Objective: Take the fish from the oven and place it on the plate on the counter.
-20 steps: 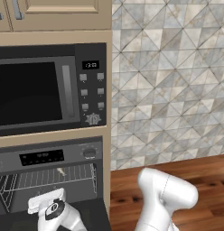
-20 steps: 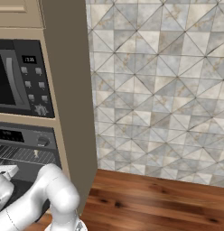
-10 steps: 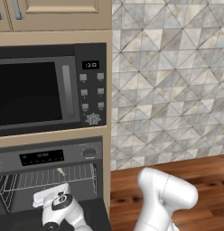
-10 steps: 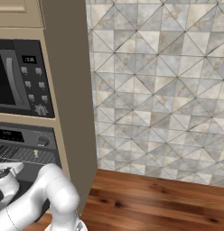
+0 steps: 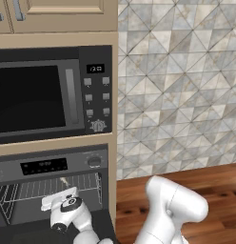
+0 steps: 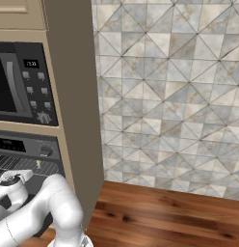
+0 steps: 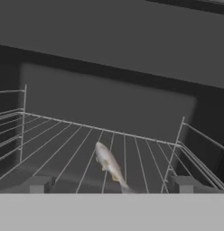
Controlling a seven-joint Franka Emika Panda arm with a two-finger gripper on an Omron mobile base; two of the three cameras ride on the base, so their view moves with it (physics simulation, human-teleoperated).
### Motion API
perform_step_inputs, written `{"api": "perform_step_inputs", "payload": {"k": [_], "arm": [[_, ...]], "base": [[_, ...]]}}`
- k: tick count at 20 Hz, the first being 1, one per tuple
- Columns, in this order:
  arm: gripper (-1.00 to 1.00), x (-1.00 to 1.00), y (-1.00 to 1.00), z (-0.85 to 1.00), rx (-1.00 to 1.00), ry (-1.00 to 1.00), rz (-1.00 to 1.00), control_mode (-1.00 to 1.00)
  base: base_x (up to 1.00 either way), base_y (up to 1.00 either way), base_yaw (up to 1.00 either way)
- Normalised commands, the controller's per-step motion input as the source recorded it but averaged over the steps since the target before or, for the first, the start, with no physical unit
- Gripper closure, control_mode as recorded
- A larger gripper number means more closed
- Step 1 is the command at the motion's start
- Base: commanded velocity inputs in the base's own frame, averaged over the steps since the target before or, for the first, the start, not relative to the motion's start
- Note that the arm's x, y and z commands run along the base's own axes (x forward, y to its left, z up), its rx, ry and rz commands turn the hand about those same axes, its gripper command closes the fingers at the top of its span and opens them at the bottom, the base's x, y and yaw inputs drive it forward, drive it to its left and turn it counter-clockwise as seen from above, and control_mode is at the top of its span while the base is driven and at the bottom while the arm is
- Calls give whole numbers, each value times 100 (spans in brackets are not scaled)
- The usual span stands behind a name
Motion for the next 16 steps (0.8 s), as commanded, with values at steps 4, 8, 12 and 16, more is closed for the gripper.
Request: {"api": "perform_step_inputs", "payload": {"k": [4, 8, 12, 16], "arm": [[-100, 8, -21, -69, 0, -11, 4, -100], [-100, 0, -11, -65, 0, -4, 2, -100], [-100, 0, -5, -86, 10, -5, 2, -100], [-100, 0, -3, -78, 13, 0, 2, -100]], "base": [[0, 0, 0], [0, 0, 0], [0, 0, 0], [0, 0, 0]]}}
